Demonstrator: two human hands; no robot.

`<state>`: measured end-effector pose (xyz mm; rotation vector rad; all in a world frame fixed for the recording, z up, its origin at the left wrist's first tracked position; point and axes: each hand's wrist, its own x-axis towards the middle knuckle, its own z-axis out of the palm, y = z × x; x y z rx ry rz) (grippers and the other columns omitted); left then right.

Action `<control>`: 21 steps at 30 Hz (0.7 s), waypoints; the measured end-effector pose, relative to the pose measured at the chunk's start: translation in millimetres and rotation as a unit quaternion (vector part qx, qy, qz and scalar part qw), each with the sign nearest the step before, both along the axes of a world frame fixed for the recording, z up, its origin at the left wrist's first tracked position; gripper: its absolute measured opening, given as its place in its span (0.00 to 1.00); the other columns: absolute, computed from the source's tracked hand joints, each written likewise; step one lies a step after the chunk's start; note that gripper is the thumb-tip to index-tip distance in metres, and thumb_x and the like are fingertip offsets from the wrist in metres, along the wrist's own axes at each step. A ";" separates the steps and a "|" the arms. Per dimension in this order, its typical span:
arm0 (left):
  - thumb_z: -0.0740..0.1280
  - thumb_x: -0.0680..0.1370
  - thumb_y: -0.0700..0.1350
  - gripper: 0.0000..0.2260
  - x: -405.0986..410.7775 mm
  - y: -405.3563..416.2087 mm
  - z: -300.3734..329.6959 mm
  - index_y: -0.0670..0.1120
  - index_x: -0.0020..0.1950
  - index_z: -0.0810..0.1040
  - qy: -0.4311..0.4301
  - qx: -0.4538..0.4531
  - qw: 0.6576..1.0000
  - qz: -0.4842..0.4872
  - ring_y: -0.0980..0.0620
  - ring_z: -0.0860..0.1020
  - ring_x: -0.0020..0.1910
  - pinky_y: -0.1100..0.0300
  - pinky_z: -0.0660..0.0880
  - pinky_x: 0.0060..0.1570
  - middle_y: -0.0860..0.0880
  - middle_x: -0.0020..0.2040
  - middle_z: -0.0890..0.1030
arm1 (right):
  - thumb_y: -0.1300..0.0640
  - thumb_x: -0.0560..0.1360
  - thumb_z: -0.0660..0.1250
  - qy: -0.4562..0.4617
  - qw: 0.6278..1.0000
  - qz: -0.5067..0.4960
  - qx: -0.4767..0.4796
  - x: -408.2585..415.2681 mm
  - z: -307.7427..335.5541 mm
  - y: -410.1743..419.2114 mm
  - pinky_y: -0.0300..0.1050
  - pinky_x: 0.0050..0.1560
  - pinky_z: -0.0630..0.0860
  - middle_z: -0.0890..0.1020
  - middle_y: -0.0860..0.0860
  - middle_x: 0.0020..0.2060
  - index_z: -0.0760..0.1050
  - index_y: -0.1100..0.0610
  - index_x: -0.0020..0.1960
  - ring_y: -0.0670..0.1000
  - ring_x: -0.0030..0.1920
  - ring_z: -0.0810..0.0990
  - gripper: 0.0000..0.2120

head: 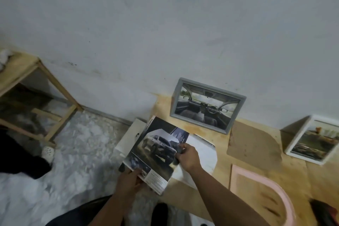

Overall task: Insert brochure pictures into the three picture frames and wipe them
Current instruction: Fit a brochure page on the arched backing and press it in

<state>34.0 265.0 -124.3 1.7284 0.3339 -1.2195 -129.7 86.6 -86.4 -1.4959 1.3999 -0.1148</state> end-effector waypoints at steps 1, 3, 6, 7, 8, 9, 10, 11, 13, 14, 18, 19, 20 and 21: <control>0.70 0.79 0.36 0.05 4.6 3.7 -3.0 0.33 0.49 0.81 0.010 0.007 1.000 -0.009 0.40 0.84 0.38 0.48 0.83 0.40 0.33 0.43 0.85 | 0.66 0.76 0.72 0.007 1.000 0.001 -0.003 6.4 -6.4 1.9 0.43 0.44 0.84 0.86 0.51 0.45 0.81 0.54 0.60 0.49 0.39 0.86 0.15; 0.74 0.78 0.42 0.10 12.0 11.2 -8.1 0.34 0.48 0.83 -0.005 0.032 0.998 -0.063 0.40 0.84 0.40 0.45 0.82 0.43 0.35 0.42 0.85 | 0.65 0.76 0.72 0.016 1.000 0.004 -0.008 14.8 -14.5 3.5 0.46 0.48 0.85 0.86 0.48 0.47 0.82 0.52 0.61 0.48 0.41 0.85 0.15; 0.75 0.73 0.59 0.22 20.9 22.2 -8.1 0.42 0.30 0.81 -0.153 0.092 0.960 -0.214 0.43 0.82 0.31 0.43 0.82 0.41 0.41 0.30 0.83 | 0.56 0.77 0.71 0.065 0.995 0.032 -0.067 13.2 -17.6 2.9 0.47 0.53 0.82 0.86 0.48 0.50 0.81 0.48 0.60 0.49 0.45 0.84 0.12; 0.73 0.73 0.64 0.26 22.2 23.1 -2.0 0.43 0.28 0.78 -0.211 0.122 0.934 -0.262 0.43 0.81 0.30 0.48 0.80 0.39 0.44 0.28 0.81 | 0.52 0.78 0.71 0.084 0.992 0.033 -0.087 8.8 -20.0 1.5 0.47 0.55 0.81 0.85 0.49 0.54 0.80 0.48 0.61 0.51 0.49 0.84 0.12; 0.71 0.73 0.66 0.27 24.5 22.2 1.8 0.45 0.28 0.75 -0.259 0.150 0.907 -0.295 0.45 0.80 0.31 0.52 0.78 0.38 0.47 0.27 0.79 | 0.49 0.79 0.70 0.106 0.988 0.033 -0.103 3.6 -21.6 -1.4 0.47 0.58 0.79 0.83 0.49 0.59 0.79 0.49 0.64 0.53 0.54 0.83 0.15; 0.70 0.73 0.67 0.25 26.6 20.5 5.4 0.48 0.30 0.74 -0.305 0.167 0.883 -0.316 0.47 0.79 0.32 0.54 0.78 0.39 0.50 0.29 0.78 | 0.46 0.78 0.69 0.130 0.983 0.035 -0.127 -3.8 -24.5 -5.0 0.48 0.61 0.77 0.80 0.50 0.64 0.76 0.49 0.68 0.54 0.60 0.80 0.20; 0.69 0.74 0.66 0.21 27.8 16.6 11.1 0.50 0.34 0.75 -0.349 0.166 0.863 -0.326 0.48 0.79 0.35 0.54 0.78 0.41 0.52 0.32 0.78 | 0.44 0.78 0.69 0.161 0.975 0.041 -0.150 -12.6 -26.3 -9.1 0.52 0.64 0.75 0.77 0.51 0.68 0.73 0.49 0.72 0.56 0.64 0.77 0.24; 0.70 0.74 0.64 0.17 29.5 13.2 10.0 0.52 0.38 0.76 -0.396 0.150 0.843 -0.331 0.48 0.80 0.39 0.53 0.78 0.43 0.52 0.37 0.79 | 0.42 0.77 0.69 0.194 0.965 0.051 -0.170 -21.9 -28.3 -13.8 0.56 0.67 0.73 0.73 0.53 0.71 0.68 0.48 0.75 0.58 0.68 0.73 0.29; 0.73 0.72 0.61 0.16 32.6 6.4 7.3 0.53 0.52 0.79 -0.481 0.121 0.790 -0.361 0.42 0.80 0.52 0.48 0.78 0.49 0.49 0.52 0.81 | 0.35 0.74 0.69 0.262 0.945 0.094 -0.172 -39.3 -35.4 -25.8 0.63 0.71 0.66 0.61 0.55 0.78 0.56 0.47 0.80 0.61 0.77 0.61 0.41; 0.74 0.72 0.62 0.25 35.4 2.9 1.3 0.52 0.64 0.77 -0.491 0.128 0.764 -0.399 0.39 0.78 0.61 0.45 0.77 0.55 0.46 0.63 0.79 | 0.32 0.72 0.69 0.292 0.937 0.122 -0.150 -46.1 -37.2 -31.7 0.66 0.73 0.61 0.53 0.54 0.81 0.50 0.46 0.81 0.62 0.80 0.53 0.47; 0.68 0.72 0.72 0.47 43.6 -8.6 -18.0 0.56 0.83 0.51 -0.400 0.150 0.749 -0.506 0.37 0.58 0.80 0.38 0.67 0.71 0.45 0.84 0.51 | 0.26 0.66 0.70 0.344 0.913 0.192 -0.108 -65.5 -44.0 -50.0 0.69 0.75 0.56 0.44 0.51 0.83 0.41 0.46 0.82 0.62 0.82 0.45 0.59; 0.67 0.72 0.72 0.48 42.4 -9.4 -20.6 0.55 0.84 0.50 -0.397 0.145 0.747 -0.513 0.37 0.59 0.80 0.38 0.68 0.71 0.45 0.84 0.51 | 0.26 0.65 0.71 0.342 0.912 0.194 -0.116 -69.2 -43.6 -52.6 0.69 0.75 0.57 0.46 0.51 0.83 0.42 0.45 0.82 0.61 0.81 0.47 0.59; 0.68 0.72 0.71 0.48 40.3 -9.8 -22.2 0.54 0.84 0.50 -0.403 0.140 0.742 -0.517 0.37 0.61 0.78 0.38 0.69 0.70 0.44 0.84 0.53 | 0.27 0.64 0.72 0.341 0.912 0.189 -0.125 -72.8 -43.8 -54.4 0.68 0.75 0.57 0.49 0.51 0.82 0.43 0.45 0.82 0.61 0.81 0.50 0.59; 0.68 0.73 0.71 0.47 38.3 -9.9 -22.5 0.53 0.84 0.50 -0.413 0.139 0.736 -0.518 0.36 0.63 0.77 0.39 0.70 0.69 0.44 0.83 0.54 | 0.27 0.64 0.73 0.339 0.914 0.181 -0.132 -76.0 -42.7 -55.4 0.68 0.74 0.58 0.52 0.52 0.81 0.44 0.44 0.82 0.61 0.80 0.53 0.59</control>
